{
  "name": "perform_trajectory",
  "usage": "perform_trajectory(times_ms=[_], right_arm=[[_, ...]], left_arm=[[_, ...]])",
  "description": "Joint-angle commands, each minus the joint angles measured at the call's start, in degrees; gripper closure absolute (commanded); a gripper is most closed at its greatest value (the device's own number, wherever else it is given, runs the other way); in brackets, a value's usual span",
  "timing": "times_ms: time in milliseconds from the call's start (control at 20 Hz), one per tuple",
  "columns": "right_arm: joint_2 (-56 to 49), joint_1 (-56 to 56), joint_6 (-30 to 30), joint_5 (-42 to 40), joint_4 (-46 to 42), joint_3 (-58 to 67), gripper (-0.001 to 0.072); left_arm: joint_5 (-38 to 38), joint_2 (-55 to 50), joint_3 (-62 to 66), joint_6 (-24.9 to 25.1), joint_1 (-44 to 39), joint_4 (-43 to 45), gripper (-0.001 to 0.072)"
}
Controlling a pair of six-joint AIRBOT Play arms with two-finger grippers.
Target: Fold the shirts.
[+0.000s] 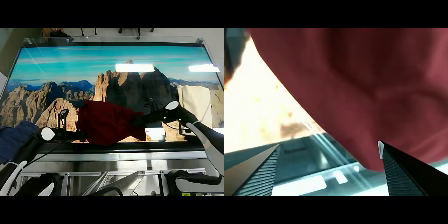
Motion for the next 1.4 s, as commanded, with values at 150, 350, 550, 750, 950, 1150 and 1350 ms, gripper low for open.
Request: perform_trajectory(times_ms=[150,350,550,750,950,1150,1350], right_arm=[[-3.30,3.76,-3.76,-0.94,4.81,-0.04,0.0347],[-3.10,3.78,-5.60,-0.92,7.43,-0.04,0.0435],[-3.13,3.78,-5.57,-0.92,7.56,-0.04,0.0497],[-3.13,3.78,-5.60,-0.70,9.81,-0.04,0.0506],[-3.13,3.78,-5.62,-0.22,9.77,-0.04,0.0689],[-2.12,3.67,-9.09,2.36,15.50,0.79,0.0690],[3.87,3.58,-11.37,7.72,22.56,13.60,0.0690]], left_arm=[[16.24,0.20,-5.64,0.09,-1.55,-3.85,0.0125],[18.27,-6.19,-5.49,0.09,-1.68,-5.33,0.0179],[16.98,-8.37,0.74,1.36,-3.43,-5.05,0.0179],[16.17,-11.02,3.98,2.23,-4.94,-4.68,0.0179],[14.34,-15.04,3.93,2.23,-4.96,-4.83,0.0558],[12.72,-9.14,7.85,2.97,-4.94,-4.57,0.0692],[8.24,3.63,21.20,4.61,-4.94,-4.17,0.0692]])
